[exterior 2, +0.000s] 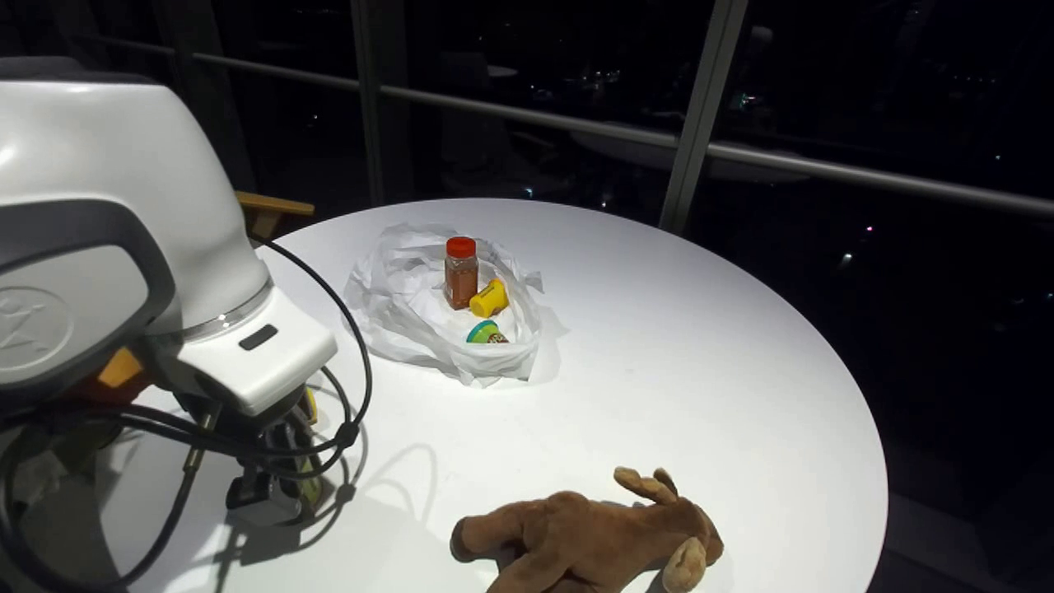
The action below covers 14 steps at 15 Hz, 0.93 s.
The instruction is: Pick up all the objects from the table and put them on the plastic
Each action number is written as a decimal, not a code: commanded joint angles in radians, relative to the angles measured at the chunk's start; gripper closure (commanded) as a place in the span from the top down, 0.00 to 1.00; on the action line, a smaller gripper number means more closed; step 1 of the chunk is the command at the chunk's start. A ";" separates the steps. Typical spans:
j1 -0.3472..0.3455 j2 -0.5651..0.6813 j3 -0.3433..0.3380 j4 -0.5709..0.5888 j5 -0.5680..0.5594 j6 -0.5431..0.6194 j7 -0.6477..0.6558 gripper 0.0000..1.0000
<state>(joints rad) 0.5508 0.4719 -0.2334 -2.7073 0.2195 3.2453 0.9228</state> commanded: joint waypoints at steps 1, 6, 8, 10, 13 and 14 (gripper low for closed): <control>0.056 0.002 -0.019 -0.022 0.093 0.056 -0.042 0.23; 0.158 -0.047 -0.076 -0.040 0.185 0.007 -0.058 0.23; 0.302 -0.089 -0.194 -0.059 0.205 -0.012 -0.017 0.23; 0.447 -0.104 -0.323 -0.064 0.240 -0.007 -0.008 0.23; 0.666 -0.078 -0.531 -0.017 0.268 -0.025 -0.011 0.23; 0.742 -0.031 -0.614 0.024 0.273 -0.035 -0.008 0.23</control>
<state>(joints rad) 1.0967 0.4042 -0.6565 -2.7366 0.4578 3.2408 0.9059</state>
